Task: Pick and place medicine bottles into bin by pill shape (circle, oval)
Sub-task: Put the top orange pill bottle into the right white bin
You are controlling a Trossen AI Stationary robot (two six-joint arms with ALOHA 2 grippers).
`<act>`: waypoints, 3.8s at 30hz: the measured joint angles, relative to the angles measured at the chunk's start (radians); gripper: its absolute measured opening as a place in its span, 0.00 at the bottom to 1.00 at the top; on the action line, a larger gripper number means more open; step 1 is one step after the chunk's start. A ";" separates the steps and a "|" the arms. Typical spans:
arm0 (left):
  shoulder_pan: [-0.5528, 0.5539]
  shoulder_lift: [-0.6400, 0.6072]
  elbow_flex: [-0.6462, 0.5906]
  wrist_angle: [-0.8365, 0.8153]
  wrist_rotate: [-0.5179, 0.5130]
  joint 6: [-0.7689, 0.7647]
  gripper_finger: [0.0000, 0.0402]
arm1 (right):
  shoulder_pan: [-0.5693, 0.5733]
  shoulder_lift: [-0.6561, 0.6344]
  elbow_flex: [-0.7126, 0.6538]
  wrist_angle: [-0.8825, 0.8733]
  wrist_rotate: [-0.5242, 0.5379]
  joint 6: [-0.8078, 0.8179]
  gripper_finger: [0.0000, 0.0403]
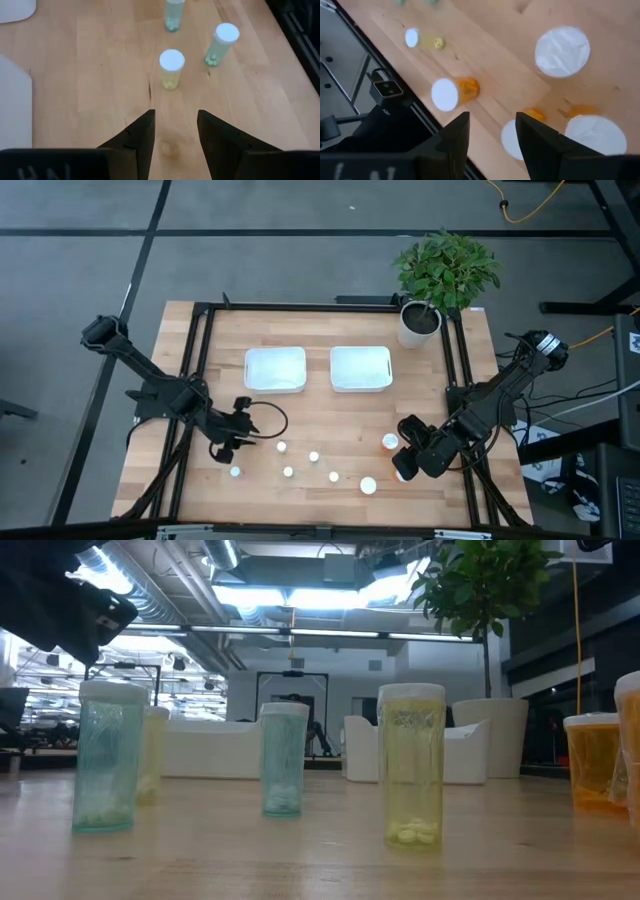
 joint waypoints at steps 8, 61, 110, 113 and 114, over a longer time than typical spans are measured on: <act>0.000 0.000 0.000 0.000 0.000 0.000 0.35 | -0.001 0.000 0.000 -0.002 0.161 -0.077 0.41; 0.001 0.000 0.000 0.001 0.000 0.002 0.35 | -0.199 0.381 0.243 -0.395 -0.146 -0.163 0.61; 0.001 0.000 0.000 0.002 0.000 0.002 0.35 | -0.203 0.398 0.211 -0.349 -0.095 -0.167 0.61; 0.001 0.000 0.000 0.001 0.000 0.002 0.35 | -0.214 0.397 0.179 -0.306 -0.093 -0.167 0.61; 0.001 0.000 0.000 0.002 0.000 0.002 0.35 | -0.218 0.397 0.164 -0.289 -0.093 -0.167 0.61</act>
